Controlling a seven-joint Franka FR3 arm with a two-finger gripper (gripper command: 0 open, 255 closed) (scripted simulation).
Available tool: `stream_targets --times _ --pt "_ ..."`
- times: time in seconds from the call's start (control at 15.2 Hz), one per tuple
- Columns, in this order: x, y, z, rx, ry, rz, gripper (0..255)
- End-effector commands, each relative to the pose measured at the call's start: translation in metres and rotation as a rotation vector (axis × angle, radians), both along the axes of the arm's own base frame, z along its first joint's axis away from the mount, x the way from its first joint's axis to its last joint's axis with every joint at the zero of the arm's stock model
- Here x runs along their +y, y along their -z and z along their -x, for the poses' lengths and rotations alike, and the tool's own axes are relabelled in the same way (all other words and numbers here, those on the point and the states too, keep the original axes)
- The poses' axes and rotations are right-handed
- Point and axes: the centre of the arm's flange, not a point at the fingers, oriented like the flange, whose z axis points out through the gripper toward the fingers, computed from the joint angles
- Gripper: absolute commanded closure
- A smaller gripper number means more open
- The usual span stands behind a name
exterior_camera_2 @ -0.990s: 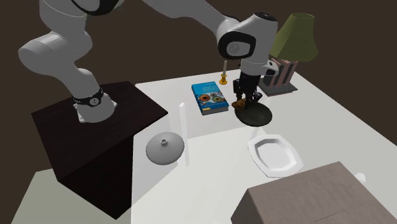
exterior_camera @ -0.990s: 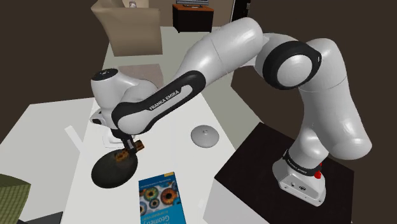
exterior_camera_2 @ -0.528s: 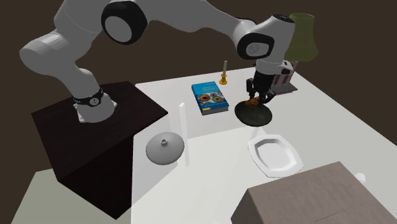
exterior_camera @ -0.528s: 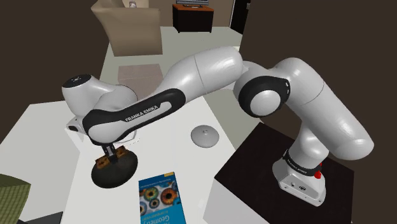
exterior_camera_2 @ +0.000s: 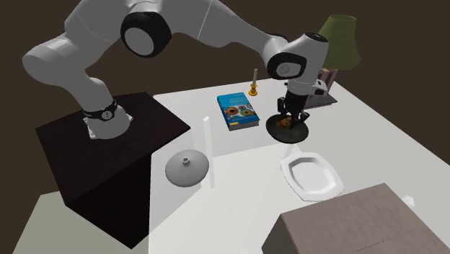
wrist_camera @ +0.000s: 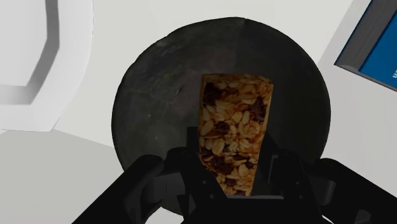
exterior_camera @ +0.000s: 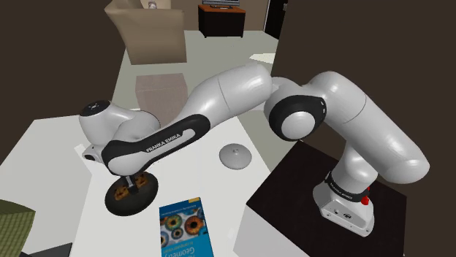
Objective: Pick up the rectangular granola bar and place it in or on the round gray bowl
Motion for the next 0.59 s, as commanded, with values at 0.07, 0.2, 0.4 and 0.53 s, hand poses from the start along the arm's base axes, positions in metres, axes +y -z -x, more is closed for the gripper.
stream_targets --times 0.07,0.2,0.4,0.53 --pt "0.0002 0.0166 0.0002 0.0 0.0 0.0 255" --pt "0.0002 0.0172 0.0001 0.0 0.0 0.0 255" --pt "0.0002 0.0172 0.0001 0.0 0.0 0.0 255" --pt "0.0002 0.0172 0.0001 0.0 0.0 0.0 255"
